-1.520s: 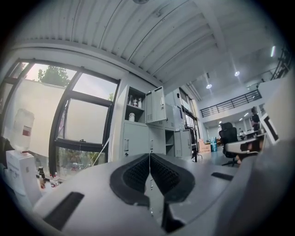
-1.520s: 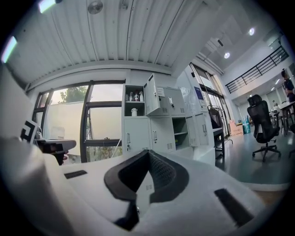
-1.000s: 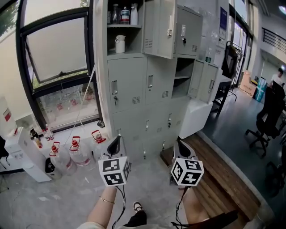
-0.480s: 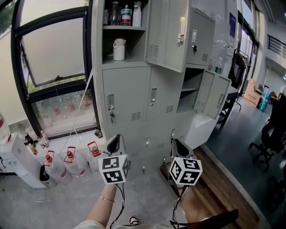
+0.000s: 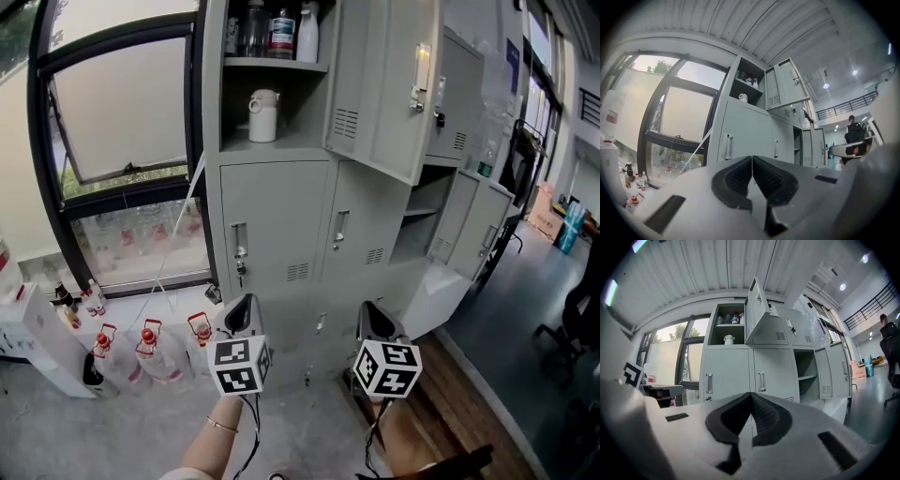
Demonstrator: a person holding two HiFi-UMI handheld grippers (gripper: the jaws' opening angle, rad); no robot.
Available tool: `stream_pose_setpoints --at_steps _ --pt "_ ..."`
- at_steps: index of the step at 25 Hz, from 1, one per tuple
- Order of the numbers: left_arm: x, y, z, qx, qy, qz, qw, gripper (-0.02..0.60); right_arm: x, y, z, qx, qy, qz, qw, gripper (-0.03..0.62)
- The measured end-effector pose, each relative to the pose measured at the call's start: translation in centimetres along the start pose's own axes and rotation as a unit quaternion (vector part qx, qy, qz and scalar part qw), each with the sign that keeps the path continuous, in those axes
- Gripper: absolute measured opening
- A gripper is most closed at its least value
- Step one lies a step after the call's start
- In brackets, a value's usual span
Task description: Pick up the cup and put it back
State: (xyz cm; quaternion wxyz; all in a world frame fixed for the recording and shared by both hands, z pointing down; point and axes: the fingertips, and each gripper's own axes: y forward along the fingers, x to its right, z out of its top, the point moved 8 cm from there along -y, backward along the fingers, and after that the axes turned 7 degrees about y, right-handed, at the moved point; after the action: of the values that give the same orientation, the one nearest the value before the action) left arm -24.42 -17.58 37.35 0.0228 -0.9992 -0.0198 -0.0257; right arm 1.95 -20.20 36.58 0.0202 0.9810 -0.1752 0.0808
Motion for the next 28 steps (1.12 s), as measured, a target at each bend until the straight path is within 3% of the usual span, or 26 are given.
stream_pose_setpoints --at_steps 15,22,23,25,28 --pt "1.6 3.8 -0.6 -0.010 -0.007 0.071 0.9974 0.009 3.0 7.0 1.3 -0.006 -0.002 0.073 0.997 -0.008" --pt "2.0 4.1 -0.9 -0.013 -0.010 0.089 0.9959 0.009 3.6 7.8 0.7 -0.006 -0.002 0.083 0.997 -0.006" --pt "2.0 4.0 -1.0 -0.013 -0.011 0.091 0.9957 0.009 3.6 7.9 0.7 -0.008 0.000 0.088 0.996 -0.002" --pt "1.9 4.0 -1.1 -0.015 -0.011 0.097 0.9951 0.009 3.4 8.0 0.6 -0.011 0.003 0.101 0.995 0.067" --pt "1.7 3.8 -1.4 -0.019 -0.012 0.103 0.9944 0.009 3.0 8.1 0.5 -0.012 0.003 0.112 0.994 0.074"
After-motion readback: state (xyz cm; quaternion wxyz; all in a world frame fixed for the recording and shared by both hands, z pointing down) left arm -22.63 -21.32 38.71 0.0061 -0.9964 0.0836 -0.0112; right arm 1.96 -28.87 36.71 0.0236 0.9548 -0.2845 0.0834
